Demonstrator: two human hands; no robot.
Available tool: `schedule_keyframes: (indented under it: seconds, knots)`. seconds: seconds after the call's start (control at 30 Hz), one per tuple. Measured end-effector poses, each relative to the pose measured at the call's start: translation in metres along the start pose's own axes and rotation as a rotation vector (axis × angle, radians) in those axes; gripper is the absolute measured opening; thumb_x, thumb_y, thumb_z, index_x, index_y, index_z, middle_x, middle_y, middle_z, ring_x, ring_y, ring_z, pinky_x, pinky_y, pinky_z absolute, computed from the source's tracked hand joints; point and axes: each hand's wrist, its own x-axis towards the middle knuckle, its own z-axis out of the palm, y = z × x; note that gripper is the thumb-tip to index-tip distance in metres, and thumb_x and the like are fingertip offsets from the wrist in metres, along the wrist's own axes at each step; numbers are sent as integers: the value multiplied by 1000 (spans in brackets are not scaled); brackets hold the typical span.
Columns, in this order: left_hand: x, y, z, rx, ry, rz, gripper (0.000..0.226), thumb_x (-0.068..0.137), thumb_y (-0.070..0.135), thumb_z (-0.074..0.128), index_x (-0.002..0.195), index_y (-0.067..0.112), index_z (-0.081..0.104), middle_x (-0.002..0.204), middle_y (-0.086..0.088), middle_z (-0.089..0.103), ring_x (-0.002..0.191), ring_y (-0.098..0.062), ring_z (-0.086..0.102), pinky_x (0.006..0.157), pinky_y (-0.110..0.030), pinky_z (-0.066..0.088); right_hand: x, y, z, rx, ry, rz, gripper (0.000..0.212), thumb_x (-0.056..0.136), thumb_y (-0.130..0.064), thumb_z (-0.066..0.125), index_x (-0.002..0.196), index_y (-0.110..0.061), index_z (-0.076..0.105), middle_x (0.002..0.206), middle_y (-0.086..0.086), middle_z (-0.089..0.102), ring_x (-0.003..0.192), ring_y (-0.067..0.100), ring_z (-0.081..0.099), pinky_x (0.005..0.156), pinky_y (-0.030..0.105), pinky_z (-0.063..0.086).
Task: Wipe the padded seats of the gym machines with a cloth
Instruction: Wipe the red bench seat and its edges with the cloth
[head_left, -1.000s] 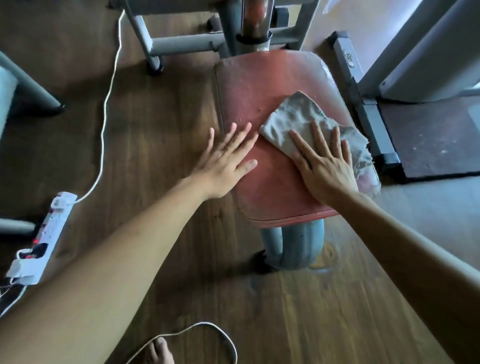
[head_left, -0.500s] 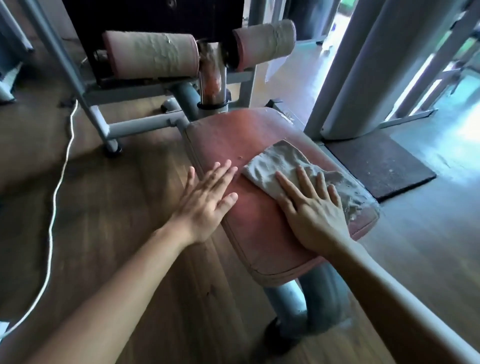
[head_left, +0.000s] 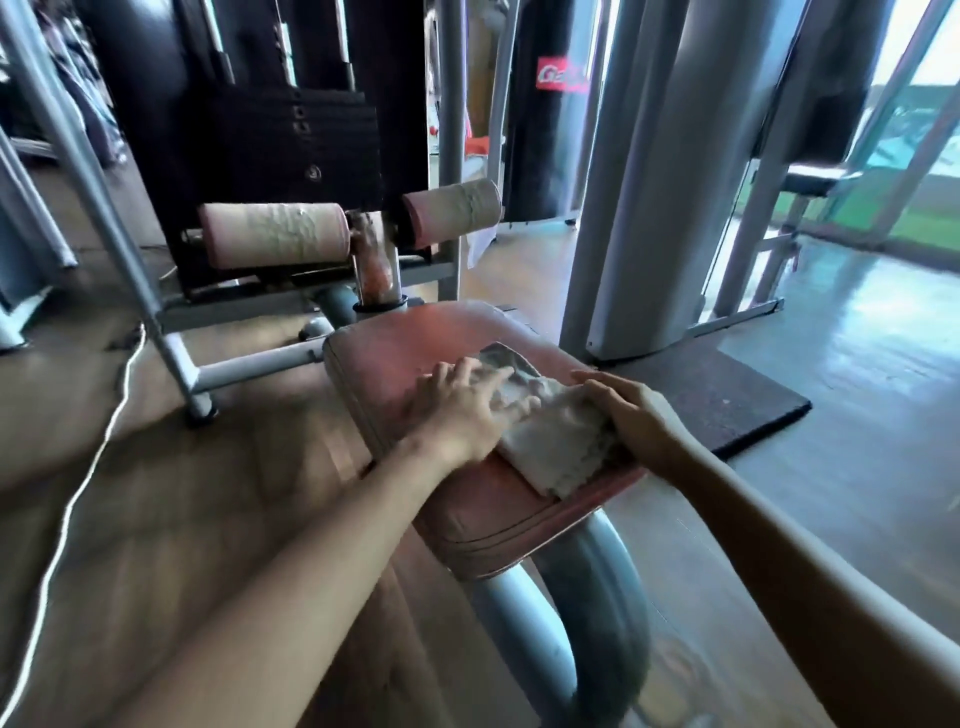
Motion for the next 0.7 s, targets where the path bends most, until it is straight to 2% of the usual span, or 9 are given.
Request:
schedule_keyframes:
  seconds: [0.1, 0.2, 0.3, 0.43, 0.5, 0.53, 0.57, 0.63, 0.7]
  knots:
    - [-3, 11, 5, 38, -176, -50, 95, 76, 91, 10, 158, 42, 11, 170, -4, -3, 154, -35, -7, 124, -53, -4, 1, -3, -3, 26, -41, 19, 33, 104, -43, 47, 133, -40, 62, 134, -7, 65, 123, 14, 58, 108, 31, 42]
    - [-8, 3, -3, 109, -238, -26, 81, 88, 81, 24, 158, 46, 2, 169, -2, -13, 155, -31, -13, 124, -49, -10, 0, -2, -4, 58, -59, 43, 38, 100, -57, 45, 137, -54, 52, 137, -12, 63, 126, 13, 56, 115, 37, 38]
    - [-7, -9, -21, 160, -325, 36, 77, 92, 76, 29, 158, 46, 2, 169, -3, -14, 155, -26, -15, 122, -49, -15, -1, -1, 1, -31, -74, 11, 44, 98, -64, 39, 140, -54, 48, 147, -14, 53, 134, 14, 50, 117, 42, 34]
    - [3, -38, -56, 169, -485, 77, 65, 98, 54, 51, 155, 47, 21, 169, 1, -4, 154, -34, -16, 120, -53, -13, 0, 1, 11, -233, -120, -22, 57, 97, -69, 26, 147, -48, 42, 160, -21, 32, 151, 6, 22, 124, 40, 17]
    - [13, -44, -74, 85, -544, 46, 63, 96, 35, 65, 152, 38, 37, 168, 1, 13, 155, -30, 4, 124, -44, 2, 1, 3, 16, -334, -128, -24, 63, 93, -74, 18, 148, -51, 38, 163, -21, 23, 154, 6, 12, 125, 40, 10]
    - [17, -40, -77, 13, -539, 35, 60, 95, 29, 68, 150, 29, 44, 165, 0, 25, 152, -26, 19, 122, -35, 15, 2, 4, 18, -379, -127, -9, 56, 97, -69, 19, 148, -53, 35, 164, -20, 20, 155, 7, 9, 125, 39, 8]
    - [19, -32, -74, -52, -514, 7, 55, 96, 30, 66, 147, 21, 48, 159, -2, 36, 146, -24, 33, 115, -29, 25, 3, 5, 21, -419, -119, 4, 49, 102, -62, 20, 148, -54, 34, 165, -19, 17, 155, 8, 7, 125, 38, 7]
    - [23, -15, -56, -126, -413, -89, 65, 100, 51, 52, 151, 14, 38, 157, -8, 38, 141, -29, 40, 110, -33, 31, 3, 4, 24, -483, -90, -8, 44, 105, -55, 21, 148, -55, 33, 166, -18, 15, 155, 9, 6, 125, 37, 7]
    - [19, -7, -27, -29, -346, -125, 86, 96, 71, 33, 161, 20, 9, 169, -4, 7, 153, -38, 16, 125, -46, 11, 2, 5, 26, -523, -67, -21, 44, 106, -51, 24, 149, -54, 32, 166, -17, 16, 155, 10, 7, 124, 37, 7]
